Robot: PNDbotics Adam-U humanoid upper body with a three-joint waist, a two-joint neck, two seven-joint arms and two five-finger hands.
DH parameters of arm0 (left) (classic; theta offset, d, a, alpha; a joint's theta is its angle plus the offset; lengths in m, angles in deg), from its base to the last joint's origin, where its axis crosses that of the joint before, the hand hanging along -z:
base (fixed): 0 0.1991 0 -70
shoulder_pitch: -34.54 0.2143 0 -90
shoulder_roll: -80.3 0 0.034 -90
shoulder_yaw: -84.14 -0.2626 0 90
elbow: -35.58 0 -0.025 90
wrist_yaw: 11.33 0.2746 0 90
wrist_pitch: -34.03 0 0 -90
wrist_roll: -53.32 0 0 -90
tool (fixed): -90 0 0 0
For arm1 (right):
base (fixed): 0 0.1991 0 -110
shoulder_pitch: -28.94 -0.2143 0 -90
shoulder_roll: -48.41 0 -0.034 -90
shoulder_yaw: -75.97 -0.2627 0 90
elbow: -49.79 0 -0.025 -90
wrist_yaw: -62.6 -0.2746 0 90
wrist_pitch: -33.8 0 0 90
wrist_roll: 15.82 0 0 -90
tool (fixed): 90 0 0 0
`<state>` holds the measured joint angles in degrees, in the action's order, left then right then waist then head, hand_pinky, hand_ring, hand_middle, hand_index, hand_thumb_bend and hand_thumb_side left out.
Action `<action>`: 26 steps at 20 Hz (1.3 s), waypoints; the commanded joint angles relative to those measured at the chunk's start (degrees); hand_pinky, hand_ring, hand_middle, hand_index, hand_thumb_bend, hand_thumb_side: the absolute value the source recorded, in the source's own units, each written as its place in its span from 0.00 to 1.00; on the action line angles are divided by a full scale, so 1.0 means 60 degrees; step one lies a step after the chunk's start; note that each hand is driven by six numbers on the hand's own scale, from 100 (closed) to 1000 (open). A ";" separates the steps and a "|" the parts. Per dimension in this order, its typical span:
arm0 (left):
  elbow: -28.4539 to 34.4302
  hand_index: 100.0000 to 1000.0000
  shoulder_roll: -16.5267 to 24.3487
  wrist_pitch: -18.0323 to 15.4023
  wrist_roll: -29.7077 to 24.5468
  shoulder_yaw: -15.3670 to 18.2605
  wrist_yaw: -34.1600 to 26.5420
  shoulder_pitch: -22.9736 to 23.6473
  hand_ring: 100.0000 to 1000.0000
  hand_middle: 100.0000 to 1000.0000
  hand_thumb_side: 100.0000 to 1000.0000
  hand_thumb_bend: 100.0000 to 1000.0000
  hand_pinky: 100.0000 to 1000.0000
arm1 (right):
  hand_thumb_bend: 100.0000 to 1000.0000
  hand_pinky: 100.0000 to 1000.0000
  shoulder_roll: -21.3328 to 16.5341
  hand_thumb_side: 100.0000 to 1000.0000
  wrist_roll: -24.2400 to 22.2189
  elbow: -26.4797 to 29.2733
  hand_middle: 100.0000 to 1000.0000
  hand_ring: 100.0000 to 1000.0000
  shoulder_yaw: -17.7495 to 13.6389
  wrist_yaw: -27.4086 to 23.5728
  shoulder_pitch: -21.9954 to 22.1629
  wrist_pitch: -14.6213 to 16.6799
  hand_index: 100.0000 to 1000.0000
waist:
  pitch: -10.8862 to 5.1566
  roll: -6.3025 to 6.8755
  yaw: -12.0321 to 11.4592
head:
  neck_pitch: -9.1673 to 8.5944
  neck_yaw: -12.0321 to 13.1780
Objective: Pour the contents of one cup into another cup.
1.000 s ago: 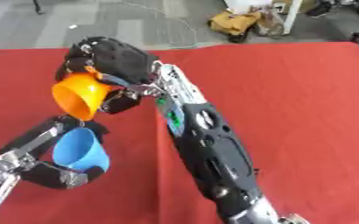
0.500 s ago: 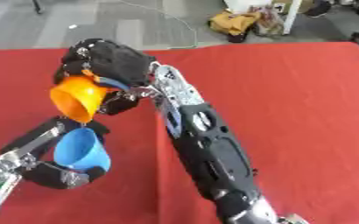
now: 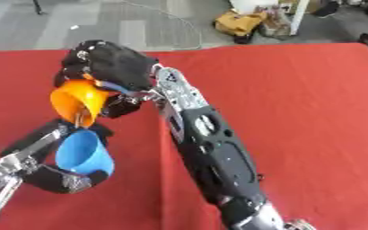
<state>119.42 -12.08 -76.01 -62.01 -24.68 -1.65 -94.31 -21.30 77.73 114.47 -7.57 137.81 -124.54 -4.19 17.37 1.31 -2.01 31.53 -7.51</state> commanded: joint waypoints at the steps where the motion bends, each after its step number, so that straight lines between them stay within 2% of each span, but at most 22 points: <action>1: 0.0121 0.75 0.0095 -0.0014 -0.0029 0.0042 -0.0074 -0.0169 0.22 0.39 0.02 0.00 0.26 | 0.27 0.62 0.0004 0.00 0.0159 0.0197 0.41 0.59 0.0029 0.0186 -0.0186 -0.0007 0.69 | -0.0174 0.0016 -0.0007 | -0.0112 -0.0021; 26: 0.0117 0.76 0.0106 -0.0072 -0.0143 0.0040 -0.0113 -0.0201 0.23 0.39 0.02 0.00 0.26 | 0.30 0.62 -0.0004 0.00 0.0826 0.0139 0.43 0.58 0.0129 0.1103 -0.0249 -0.0007 0.69 | -0.0194 0.0006 -0.0028 | -0.0098 -0.0031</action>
<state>119.40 -12.08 -76.35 -62.69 -24.68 -1.82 -94.38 -21.29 82.24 114.47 -6.90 143.77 -124.61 -4.19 17.37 1.31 -2.10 31.53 -7.66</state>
